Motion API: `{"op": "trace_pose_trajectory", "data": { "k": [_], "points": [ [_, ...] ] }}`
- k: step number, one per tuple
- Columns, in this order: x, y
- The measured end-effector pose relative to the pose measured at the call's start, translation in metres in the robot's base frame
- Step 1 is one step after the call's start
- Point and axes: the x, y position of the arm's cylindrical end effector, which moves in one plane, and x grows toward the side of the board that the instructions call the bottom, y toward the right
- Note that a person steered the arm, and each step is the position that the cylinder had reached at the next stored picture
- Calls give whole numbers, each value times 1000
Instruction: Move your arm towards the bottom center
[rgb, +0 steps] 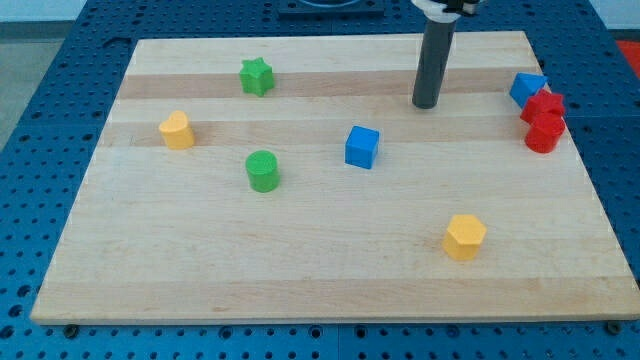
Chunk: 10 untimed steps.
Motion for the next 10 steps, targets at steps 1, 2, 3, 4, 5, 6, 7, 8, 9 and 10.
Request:
{"op": "trace_pose_trajectory", "data": {
  "k": [1, 2, 3, 4, 5, 6, 7, 8, 9, 10],
  "points": [
    [11, 18],
    [18, 21],
    [36, 21],
    [53, 21],
    [66, 21],
    [86, 20],
    [99, 17],
    [99, 17],
    [103, 9],
    [106, 2]
  ]
}}
